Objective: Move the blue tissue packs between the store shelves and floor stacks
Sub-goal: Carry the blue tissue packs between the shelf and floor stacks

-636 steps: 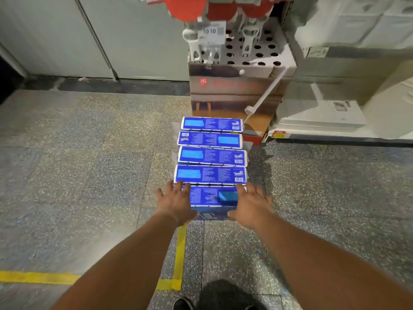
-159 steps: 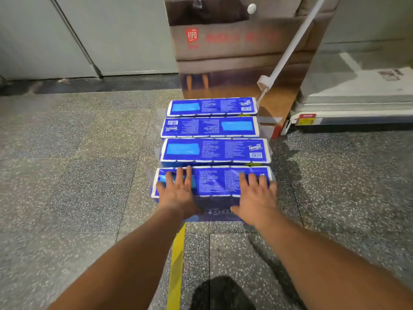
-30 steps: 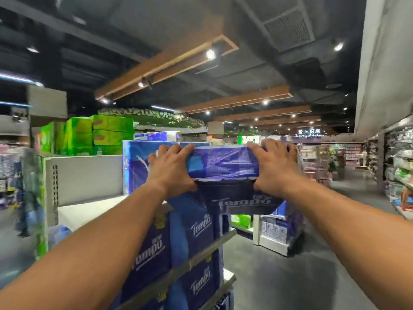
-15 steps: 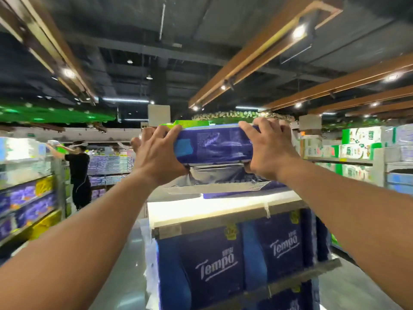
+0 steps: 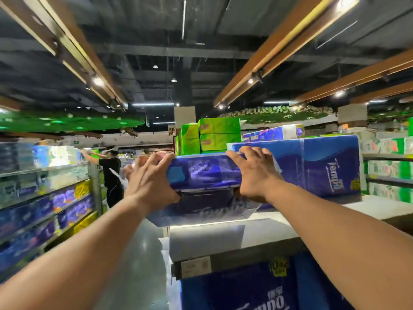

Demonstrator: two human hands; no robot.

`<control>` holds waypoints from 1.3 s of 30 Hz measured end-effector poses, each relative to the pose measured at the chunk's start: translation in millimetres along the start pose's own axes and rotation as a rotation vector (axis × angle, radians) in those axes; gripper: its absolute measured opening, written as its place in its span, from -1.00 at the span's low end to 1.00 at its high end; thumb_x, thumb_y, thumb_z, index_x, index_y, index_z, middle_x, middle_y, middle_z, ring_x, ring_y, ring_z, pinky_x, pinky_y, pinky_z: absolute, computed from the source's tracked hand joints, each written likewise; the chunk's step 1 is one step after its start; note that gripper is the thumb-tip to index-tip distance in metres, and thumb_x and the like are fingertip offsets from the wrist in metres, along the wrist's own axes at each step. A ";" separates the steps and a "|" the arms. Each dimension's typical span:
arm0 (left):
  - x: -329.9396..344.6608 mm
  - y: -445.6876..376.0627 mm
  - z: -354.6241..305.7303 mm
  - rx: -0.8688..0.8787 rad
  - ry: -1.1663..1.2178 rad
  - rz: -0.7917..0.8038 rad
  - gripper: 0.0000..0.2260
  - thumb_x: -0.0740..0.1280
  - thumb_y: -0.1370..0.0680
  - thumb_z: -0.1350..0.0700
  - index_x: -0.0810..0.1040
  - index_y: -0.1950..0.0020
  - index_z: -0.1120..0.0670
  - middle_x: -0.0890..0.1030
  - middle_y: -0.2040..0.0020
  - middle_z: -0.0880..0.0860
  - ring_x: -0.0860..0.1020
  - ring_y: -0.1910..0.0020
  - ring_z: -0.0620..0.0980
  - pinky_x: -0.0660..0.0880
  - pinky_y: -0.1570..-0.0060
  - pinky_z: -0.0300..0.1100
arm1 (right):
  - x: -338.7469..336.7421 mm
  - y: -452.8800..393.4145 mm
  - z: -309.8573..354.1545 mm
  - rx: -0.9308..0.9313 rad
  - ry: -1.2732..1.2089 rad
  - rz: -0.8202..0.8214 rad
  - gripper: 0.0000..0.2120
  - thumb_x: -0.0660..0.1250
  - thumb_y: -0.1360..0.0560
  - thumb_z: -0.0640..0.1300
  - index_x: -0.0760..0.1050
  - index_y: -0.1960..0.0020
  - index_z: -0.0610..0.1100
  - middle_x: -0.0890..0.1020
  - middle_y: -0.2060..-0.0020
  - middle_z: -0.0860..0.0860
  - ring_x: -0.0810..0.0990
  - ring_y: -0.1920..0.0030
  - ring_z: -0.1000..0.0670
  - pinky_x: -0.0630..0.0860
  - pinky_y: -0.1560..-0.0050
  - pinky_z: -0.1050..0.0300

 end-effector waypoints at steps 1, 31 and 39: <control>11.3 -3.6 3.3 -0.013 -0.015 0.013 -0.10 0.39 0.00 -0.33 0.35 -0.34 -0.20 0.50 -0.17 0.00 0.36 -0.13 0.17 0.16 0.08 0.04 | 11.7 -8.9 -0.6 -0.008 -0.007 0.012 -0.07 0.40 -0.29 0.10 0.08 -0.58 0.13 0.29 -0.41 -0.06 0.28 -0.37 -0.14 0.10 -0.46 -0.15; 199.8 -191.5 40.2 -0.114 -0.314 0.402 0.11 0.50 0.05 -0.52 0.27 -0.36 -0.04 0.47 -0.24 -0.05 0.41 -0.29 0.08 0.27 -0.25 0.31 | 188.9 -245.6 -20.6 -0.077 -0.074 0.211 0.15 0.52 -0.16 0.46 0.11 -0.53 -0.04 0.35 -0.37 -0.07 0.31 -0.41 -0.17 0.16 -0.43 -0.21; 219.8 -220.9 65.4 -0.121 -0.297 0.509 0.22 0.38 0.21 -0.60 0.25 -0.34 -0.06 0.48 -0.22 -0.07 0.44 -0.26 0.06 0.42 -0.14 0.13 | 209.2 -280.0 -23.7 -0.082 -0.127 0.285 0.19 0.56 -0.02 0.48 0.19 -0.48 0.02 0.38 -0.30 -0.08 0.35 -0.34 -0.19 0.25 -0.29 -0.23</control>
Point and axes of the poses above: each hand's wrist, its own y-axis away from the middle knuckle, its own x-axis out of the palm, z = x × y, the point moved 1 cm from there along -y, towards the middle knuckle
